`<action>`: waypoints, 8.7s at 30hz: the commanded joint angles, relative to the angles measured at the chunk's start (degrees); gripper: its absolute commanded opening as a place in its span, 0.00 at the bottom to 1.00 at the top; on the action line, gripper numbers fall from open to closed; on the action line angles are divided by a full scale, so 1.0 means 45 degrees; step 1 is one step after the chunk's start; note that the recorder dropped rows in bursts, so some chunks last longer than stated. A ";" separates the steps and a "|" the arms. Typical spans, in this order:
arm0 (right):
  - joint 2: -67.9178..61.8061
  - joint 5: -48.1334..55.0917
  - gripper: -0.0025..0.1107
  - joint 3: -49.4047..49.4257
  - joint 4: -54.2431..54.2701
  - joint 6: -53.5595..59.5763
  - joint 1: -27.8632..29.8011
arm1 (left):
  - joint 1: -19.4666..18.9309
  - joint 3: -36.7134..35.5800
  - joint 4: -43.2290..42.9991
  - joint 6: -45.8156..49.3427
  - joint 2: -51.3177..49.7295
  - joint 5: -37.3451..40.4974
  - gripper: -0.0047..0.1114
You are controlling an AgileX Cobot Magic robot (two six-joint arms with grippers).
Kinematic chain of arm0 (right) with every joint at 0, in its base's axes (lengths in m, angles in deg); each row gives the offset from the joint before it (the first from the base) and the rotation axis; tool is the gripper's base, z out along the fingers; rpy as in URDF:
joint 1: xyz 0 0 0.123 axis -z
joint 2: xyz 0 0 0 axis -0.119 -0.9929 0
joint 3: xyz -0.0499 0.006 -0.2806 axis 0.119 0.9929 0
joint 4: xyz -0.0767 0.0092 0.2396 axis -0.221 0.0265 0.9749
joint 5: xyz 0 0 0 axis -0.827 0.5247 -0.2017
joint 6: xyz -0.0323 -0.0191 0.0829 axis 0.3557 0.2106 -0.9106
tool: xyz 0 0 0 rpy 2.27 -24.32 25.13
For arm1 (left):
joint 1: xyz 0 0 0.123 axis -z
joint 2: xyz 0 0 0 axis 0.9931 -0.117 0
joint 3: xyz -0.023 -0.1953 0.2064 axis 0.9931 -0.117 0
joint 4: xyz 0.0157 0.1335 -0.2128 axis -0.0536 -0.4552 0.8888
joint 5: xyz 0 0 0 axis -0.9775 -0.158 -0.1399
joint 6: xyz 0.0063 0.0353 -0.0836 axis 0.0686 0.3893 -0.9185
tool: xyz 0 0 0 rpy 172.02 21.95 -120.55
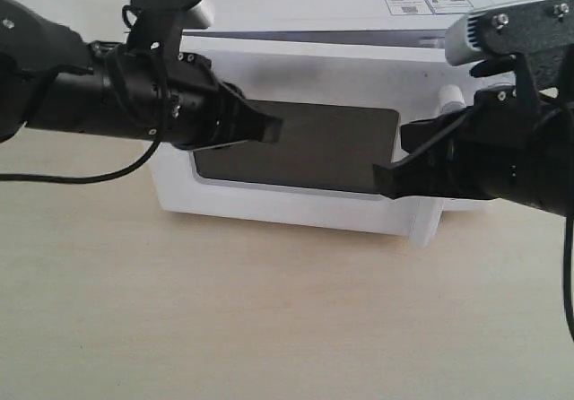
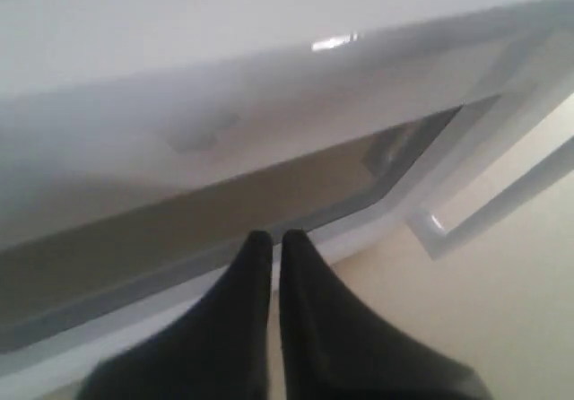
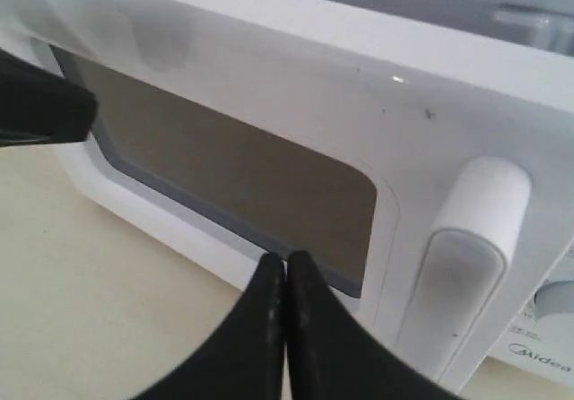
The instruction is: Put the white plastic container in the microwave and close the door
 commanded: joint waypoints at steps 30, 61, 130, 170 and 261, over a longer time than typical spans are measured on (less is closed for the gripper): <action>-0.2633 -0.1990 0.02 -0.2014 -0.0407 -0.0404 -0.0006 | 0.0041 -0.9913 0.0414 -0.1591 1.5248 -0.3961 0.08; -0.3175 -0.3497 0.02 -0.2014 -0.0356 -0.0406 -0.0006 | 0.0041 -0.9913 0.0414 -0.1356 1.5248 -0.3585 0.08; -0.3808 -0.3274 0.02 -0.3149 -0.0410 -0.0387 0.0901 | 0.0041 -0.9913 0.0414 -0.1214 1.5248 -0.3587 0.08; 0.3971 -0.3717 0.02 0.1107 0.2640 0.1949 -0.2676 | 0.0041 -0.9913 0.0414 -0.1214 1.5248 -0.3877 0.08; 1.4514 0.5759 0.02 0.7303 -1.5264 -1.3930 0.5972 | 0.0041 -0.9913 0.0414 -0.1214 1.5248 -0.3878 0.08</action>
